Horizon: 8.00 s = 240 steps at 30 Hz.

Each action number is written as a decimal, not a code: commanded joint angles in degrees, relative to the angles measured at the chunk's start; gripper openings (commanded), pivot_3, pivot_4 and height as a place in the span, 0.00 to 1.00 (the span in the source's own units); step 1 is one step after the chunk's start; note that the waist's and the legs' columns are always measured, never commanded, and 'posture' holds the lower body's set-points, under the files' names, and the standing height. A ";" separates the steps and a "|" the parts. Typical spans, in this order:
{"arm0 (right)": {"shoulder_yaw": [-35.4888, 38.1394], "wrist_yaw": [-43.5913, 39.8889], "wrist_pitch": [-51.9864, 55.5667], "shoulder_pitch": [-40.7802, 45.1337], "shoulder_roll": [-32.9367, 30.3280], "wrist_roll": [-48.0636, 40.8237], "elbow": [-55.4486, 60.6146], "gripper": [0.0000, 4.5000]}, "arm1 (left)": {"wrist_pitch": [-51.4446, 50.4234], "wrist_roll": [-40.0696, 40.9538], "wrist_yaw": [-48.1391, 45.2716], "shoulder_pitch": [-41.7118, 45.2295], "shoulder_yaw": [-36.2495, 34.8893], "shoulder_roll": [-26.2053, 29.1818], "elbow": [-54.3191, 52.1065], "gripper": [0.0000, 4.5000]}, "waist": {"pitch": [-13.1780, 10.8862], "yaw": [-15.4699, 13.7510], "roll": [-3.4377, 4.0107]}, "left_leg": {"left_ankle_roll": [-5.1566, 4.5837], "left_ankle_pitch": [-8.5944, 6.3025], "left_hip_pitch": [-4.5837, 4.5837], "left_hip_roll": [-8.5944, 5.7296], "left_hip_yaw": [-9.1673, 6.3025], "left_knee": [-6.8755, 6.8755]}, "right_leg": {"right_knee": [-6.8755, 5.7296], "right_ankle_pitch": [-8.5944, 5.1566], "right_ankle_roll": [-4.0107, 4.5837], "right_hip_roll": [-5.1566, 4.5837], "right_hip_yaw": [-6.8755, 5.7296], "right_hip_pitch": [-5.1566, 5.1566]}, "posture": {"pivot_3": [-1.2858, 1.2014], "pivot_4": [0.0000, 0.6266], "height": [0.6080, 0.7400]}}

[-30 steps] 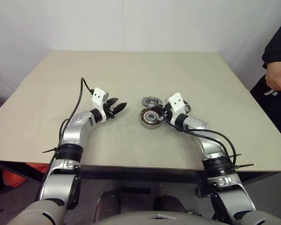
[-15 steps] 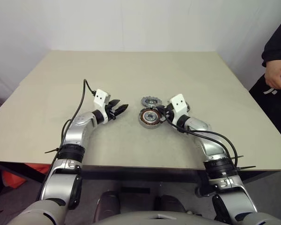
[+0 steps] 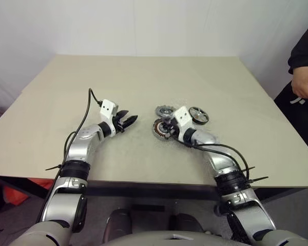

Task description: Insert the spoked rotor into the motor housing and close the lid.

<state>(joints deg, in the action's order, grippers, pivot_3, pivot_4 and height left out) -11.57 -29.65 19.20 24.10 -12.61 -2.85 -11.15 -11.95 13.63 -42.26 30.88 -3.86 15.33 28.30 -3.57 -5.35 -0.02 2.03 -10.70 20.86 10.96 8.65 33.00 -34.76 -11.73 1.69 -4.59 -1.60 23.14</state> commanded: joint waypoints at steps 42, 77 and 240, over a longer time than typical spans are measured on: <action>62.95 48.92 42.71 8.25 13.84 -54.41 11.41 0.52 | 3.28 -0.54 -1.52 4.31 1.73 -1.23 4.31 0.65 | 0.00 -0.16 0.12 | 0.39 0.23 -0.20 -0.06 0.04 -0.28 | 0.00 -0.02 -0.04 0.00 0.02 0.03 | 0.52 0.00 1.00; 54.40 48.10 32.32 9.90 13.97 -67.55 2.04 0.07 | 2.85 -0.82 -0.33 2.10 1.47 0.88 1.61 0.65 | 0.00 -0.18 0.14 | 0.55 0.32 0.11 -0.06 0.01 -0.35 | 0.01 -0.01 -0.04 0.02 -0.03 0.25 | 0.52 0.00 1.00; -24.11 -25.49 -57.53 32.55 -26.22 30.29 -32.72 0.99 | 5.74 -1.42 3.30 -0.31 0.45 -1.36 3.27 0.65 | 0.02 0.35 0.02 | -0.28 -0.14 0.38 0.04 0.00 0.47 | -0.17 0.09 0.16 0.17 -0.10 0.23 | 0.52 0.00 1.00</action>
<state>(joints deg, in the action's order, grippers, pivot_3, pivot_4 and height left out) -35.44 -54.91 -34.77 53.86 -39.80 26.83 -43.18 -6.32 11.19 -38.99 30.57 -2.39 13.49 34.65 -3.56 -5.01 0.01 1.70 -10.86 21.29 11.00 8.65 33.54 -34.93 -11.65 1.86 -4.42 -1.70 23.37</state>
